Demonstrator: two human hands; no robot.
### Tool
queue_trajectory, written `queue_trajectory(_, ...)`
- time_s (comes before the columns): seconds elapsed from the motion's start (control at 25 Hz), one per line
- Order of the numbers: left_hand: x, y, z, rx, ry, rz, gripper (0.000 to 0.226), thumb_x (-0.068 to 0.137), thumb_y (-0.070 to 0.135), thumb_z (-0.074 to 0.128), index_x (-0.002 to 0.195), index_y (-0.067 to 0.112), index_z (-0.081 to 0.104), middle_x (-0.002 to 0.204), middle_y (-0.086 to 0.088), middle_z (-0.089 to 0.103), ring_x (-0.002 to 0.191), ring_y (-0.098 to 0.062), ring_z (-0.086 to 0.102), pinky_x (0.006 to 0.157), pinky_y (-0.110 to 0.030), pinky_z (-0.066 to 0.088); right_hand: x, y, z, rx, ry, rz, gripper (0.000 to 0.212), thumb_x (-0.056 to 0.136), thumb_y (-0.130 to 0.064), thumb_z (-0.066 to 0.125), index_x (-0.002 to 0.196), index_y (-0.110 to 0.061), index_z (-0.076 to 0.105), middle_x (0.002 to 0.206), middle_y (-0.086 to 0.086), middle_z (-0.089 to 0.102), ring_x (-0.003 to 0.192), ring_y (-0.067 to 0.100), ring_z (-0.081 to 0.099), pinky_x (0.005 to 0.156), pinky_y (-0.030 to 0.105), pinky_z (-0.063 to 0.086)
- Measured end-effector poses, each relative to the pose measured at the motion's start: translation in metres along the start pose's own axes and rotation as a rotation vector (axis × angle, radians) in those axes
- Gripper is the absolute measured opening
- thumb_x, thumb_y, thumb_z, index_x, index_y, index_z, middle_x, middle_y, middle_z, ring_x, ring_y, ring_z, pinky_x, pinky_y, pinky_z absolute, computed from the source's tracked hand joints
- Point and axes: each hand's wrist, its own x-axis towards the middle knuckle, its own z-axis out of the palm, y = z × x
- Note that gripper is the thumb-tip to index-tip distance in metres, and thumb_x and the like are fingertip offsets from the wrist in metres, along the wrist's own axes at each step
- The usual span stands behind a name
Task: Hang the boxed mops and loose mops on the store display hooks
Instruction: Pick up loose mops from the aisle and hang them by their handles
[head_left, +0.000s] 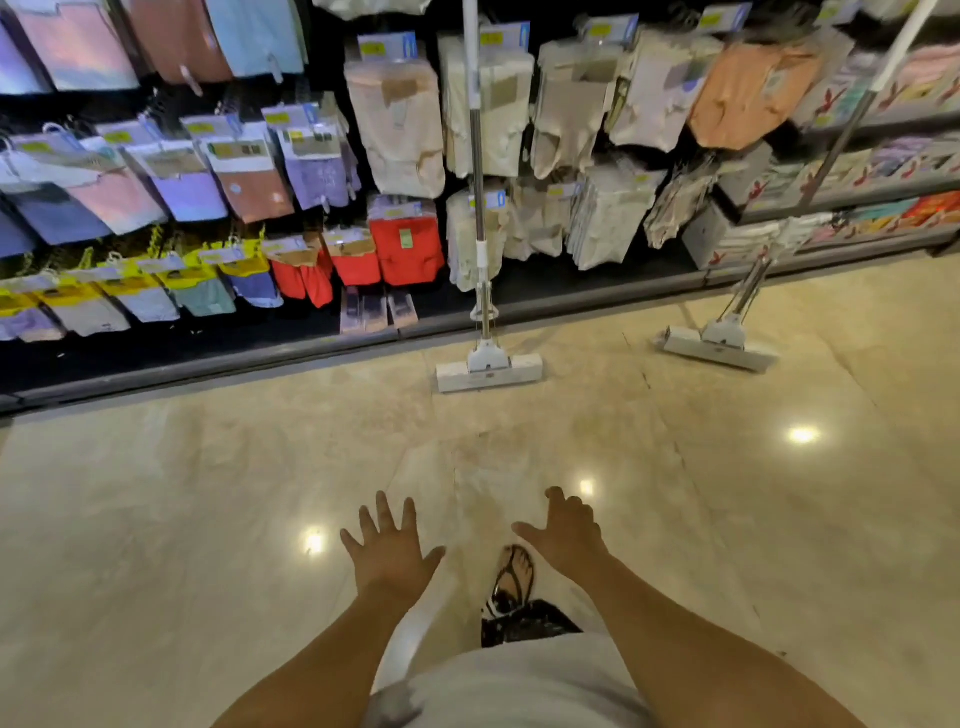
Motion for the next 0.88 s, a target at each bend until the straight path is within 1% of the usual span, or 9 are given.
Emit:
queue_trajectory(0.16, 0.065, 0.068, -0.060, -0.110, 0.031, 0.011, 0.086, 0.092, 0.070, 0.031, 0.156, 0.023, -0.001, 0.163, -0.015, -0.013, 0.150, -0.039, -0.003, 0.116, -0.061, 0.006, 0.073, 0.004, -0.080, -0.093, 0.064, -0.017, 0.078, 0.088, -0.062, 0.051, 0.145, -0.013, 0.027, 0.135, 0.015, 0.045, 0.126, 0.031, 0.042, 0.100, 0.040, 0.040)
queue_trajectory(0.28, 0.086, 0.096, -0.079, -0.119, 0.026, 0.050, 0.086, 0.091, 0.072, 0.030, 0.156, 0.025, -0.002, 0.163, -0.013, -0.014, 0.150, -0.037, -0.004, 0.116, -0.060, 0.005, 0.101, 0.006, -0.106, -0.102, 0.042, 0.022, 0.078, 0.088, -0.063, 0.051, 0.144, -0.012, 0.029, 0.134, 0.015, 0.046, 0.125, 0.031, 0.044, 0.098, 0.040, 0.042)
queue_trajectory(0.4, 0.114, 0.095, -0.094, -0.148, 0.008, -0.058, 0.085, 0.091, 0.072, 0.031, 0.156, 0.025, 0.002, 0.164, -0.012, -0.010, 0.150, -0.036, -0.001, 0.117, -0.059, 0.007, 0.125, 0.002, -0.113, -0.119, -0.026, -0.004, 0.079, 0.088, -0.063, 0.050, 0.145, -0.013, 0.027, 0.136, 0.014, 0.044, 0.126, 0.031, 0.042, 0.100, 0.040, 0.040)
queue_trajectory(0.52, 0.154, 0.087, -0.113, -0.220, -0.011, -0.182, 0.085, 0.090, 0.072, 0.032, 0.156, 0.025, 0.005, 0.164, -0.011, -0.004, 0.150, -0.036, 0.003, 0.117, -0.058, 0.010, 0.157, -0.005, -0.128, -0.135, -0.025, -0.012, 0.078, 0.088, -0.063, 0.050, 0.144, -0.013, 0.029, 0.134, 0.014, 0.047, 0.124, 0.030, 0.043, 0.098, 0.039, 0.042)
queue_trajectory(0.64, 0.200, 0.092, -0.137, -0.256, -0.002, -0.231, 0.087, 0.089, 0.074, 0.034, 0.156, 0.025, 0.009, 0.164, -0.011, 0.000, 0.150, -0.036, 0.007, 0.118, -0.057, 0.013, 0.197, -0.013, -0.154, -0.086, -0.011, 0.043, 0.075, 0.087, -0.063, 0.051, 0.141, -0.015, 0.033, 0.132, 0.012, 0.048, 0.123, 0.029, 0.044, 0.098, 0.038, 0.042)
queue_trajectory(0.76, 0.267, 0.112, -0.185, -0.297, 0.035, -0.155, 0.087, 0.089, 0.073, 0.035, 0.156, 0.024, 0.010, 0.164, -0.011, 0.002, 0.150, -0.037, 0.008, 0.118, -0.057, 0.013, 0.252, -0.033, -0.198, -0.045, 0.040, 0.088, 0.075, 0.086, -0.063, 0.053, 0.140, -0.015, 0.034, 0.130, 0.012, 0.050, 0.125, 0.030, 0.044, 0.098, 0.038, 0.042)
queue_trajectory(0.88, 0.334, 0.130, -0.251, -0.329, 0.099, -0.081, 0.086, 0.090, 0.071, 0.038, 0.156, 0.023, 0.011, 0.164, -0.010, 0.006, 0.150, -0.035, 0.010, 0.118, -0.054, 0.014, 0.305, -0.068, -0.251, -0.012, 0.082, 0.084, 0.074, 0.087, -0.061, 0.055, 0.141, -0.014, 0.035, 0.131, 0.013, 0.051, 0.125, 0.031, 0.046, 0.099, 0.037, 0.042)
